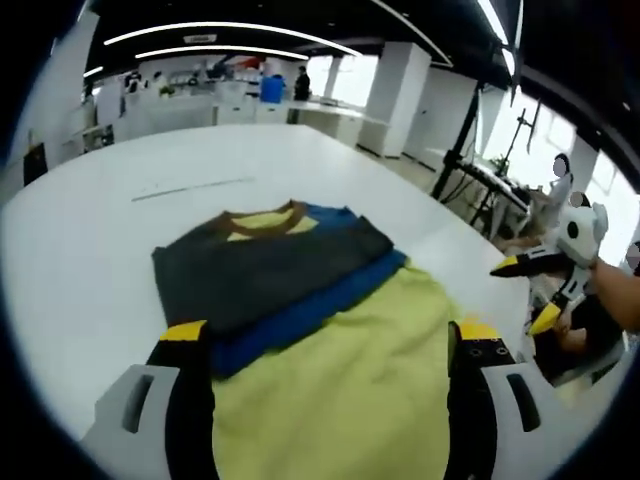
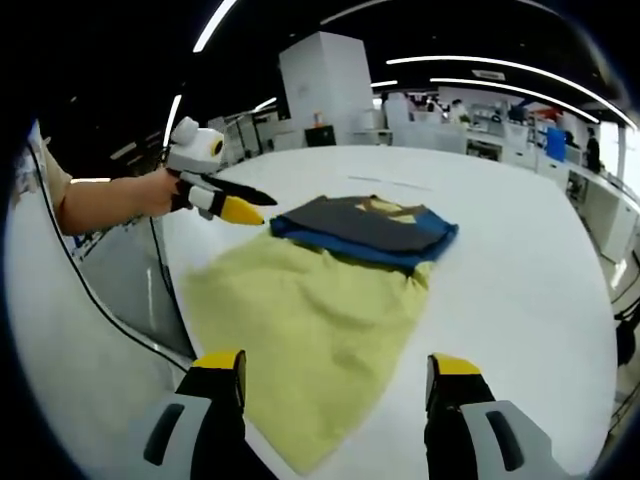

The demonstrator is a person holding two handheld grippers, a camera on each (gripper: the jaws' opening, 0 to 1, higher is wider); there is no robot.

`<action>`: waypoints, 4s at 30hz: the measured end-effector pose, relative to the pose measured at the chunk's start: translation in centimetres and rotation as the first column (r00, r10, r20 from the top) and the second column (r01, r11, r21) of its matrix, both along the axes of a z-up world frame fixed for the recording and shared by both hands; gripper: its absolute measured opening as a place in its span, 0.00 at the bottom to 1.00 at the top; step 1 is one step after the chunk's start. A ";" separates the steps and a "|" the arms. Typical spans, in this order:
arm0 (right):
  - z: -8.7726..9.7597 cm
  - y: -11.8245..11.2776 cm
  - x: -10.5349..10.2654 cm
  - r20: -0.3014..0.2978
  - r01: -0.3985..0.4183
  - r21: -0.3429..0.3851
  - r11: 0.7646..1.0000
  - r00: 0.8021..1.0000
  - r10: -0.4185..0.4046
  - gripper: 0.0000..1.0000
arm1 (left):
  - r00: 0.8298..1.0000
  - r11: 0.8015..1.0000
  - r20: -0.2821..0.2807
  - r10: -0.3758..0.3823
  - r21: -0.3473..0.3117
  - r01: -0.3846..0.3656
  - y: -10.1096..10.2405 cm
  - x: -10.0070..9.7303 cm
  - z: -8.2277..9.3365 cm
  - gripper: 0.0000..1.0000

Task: Fold the garment on the visible template until the final outline fits inside the template.

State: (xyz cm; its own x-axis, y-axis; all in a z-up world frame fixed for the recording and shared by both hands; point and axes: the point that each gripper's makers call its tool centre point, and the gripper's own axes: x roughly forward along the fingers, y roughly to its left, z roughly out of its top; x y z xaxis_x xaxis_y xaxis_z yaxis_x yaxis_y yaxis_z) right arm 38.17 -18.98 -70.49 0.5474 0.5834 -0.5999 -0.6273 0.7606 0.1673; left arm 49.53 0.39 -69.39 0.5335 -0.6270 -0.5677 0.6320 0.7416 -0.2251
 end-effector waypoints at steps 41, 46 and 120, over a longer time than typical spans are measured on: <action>-0.8 0.7 -0.4 -0.022 -0.013 -0.021 1.000 1.000 0.012 0.72 | 0.994 0.995 -0.054 0.097 0.004 -0.097 7.2 -5.7 -2.4 0.89; -0.9 0.7 -0.6 -0.026 -0.011 -0.023 1.000 1.000 0.010 0.72 | 0.992 0.994 -0.068 0.109 0.011 -0.109 8.1 -6.6 -3.1 0.89; -5.0 -0.7 -5.0 -0.086 -0.036 -0.069 0.997 0.996 0.030 0.28 | 0.978 0.990 -0.184 0.096 0.122 -0.074 13.7 -14.9 -6.7 0.22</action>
